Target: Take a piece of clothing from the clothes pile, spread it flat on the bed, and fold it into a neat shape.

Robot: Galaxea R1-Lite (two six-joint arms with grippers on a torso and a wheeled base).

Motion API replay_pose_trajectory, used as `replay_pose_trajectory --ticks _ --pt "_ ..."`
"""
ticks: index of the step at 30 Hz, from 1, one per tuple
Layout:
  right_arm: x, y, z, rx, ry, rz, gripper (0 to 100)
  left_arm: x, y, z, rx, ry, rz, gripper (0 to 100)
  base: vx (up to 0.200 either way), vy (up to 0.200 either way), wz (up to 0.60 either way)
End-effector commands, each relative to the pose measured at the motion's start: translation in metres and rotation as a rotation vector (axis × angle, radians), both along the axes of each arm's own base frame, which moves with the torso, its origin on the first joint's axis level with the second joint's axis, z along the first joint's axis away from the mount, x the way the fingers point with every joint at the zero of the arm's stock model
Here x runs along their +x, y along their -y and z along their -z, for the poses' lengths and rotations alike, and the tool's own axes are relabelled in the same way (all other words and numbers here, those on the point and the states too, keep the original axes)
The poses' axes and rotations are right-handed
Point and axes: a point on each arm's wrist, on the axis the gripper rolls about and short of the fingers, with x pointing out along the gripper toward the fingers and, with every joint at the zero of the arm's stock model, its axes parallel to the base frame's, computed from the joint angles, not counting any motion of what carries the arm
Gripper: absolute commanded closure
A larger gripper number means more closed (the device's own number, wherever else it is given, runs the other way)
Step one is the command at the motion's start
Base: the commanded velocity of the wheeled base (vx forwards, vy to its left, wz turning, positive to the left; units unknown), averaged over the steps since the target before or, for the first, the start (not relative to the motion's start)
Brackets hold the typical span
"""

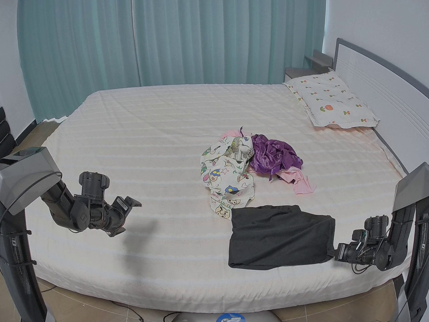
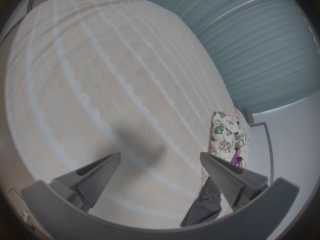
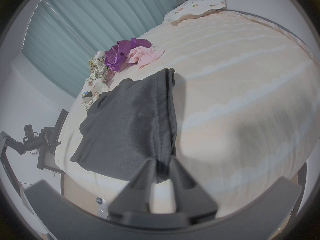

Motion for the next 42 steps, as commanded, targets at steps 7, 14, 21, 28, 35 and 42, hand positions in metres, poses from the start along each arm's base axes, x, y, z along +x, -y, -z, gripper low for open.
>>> replay_pose_trajectory --ticks 7,14,21,28,35,42 --pt "-0.014 0.005 -0.007 0.0 -0.02 0.017 100 0.0 0.0 0.0 0.0 0.001 0.0 0 0.0 0.0 0.0" --pt "-0.026 0.008 -0.009 -0.031 -0.038 -0.004 100 0.0 0.0 0.0 0.0 -0.001 0.0 0 0.0 0.0 0.0" --pt "-0.036 0.013 -0.007 -0.068 -0.062 -0.028 100 0.0 0.0 0.0 0.0 -0.001 0.0 0 0.0 0.0 0.0" --pt "-0.035 0.015 -0.006 -0.091 -0.051 -0.037 0 0.0 0.0 0.0 -0.001 -0.001 -0.001 0 0.0 0.0 0.0" --pt "-0.021 0.021 -0.033 -0.09 0.093 -0.006 0 0.0 0.0 0.0 0.0 0.001 0.0 0 0.0 0.0 0.0" --pt "0.043 -0.001 -0.05 0.009 0.229 0.026 0 0.0 0.0 0.0 -0.001 -0.001 -0.001 0 0.0 0.0 0.0"
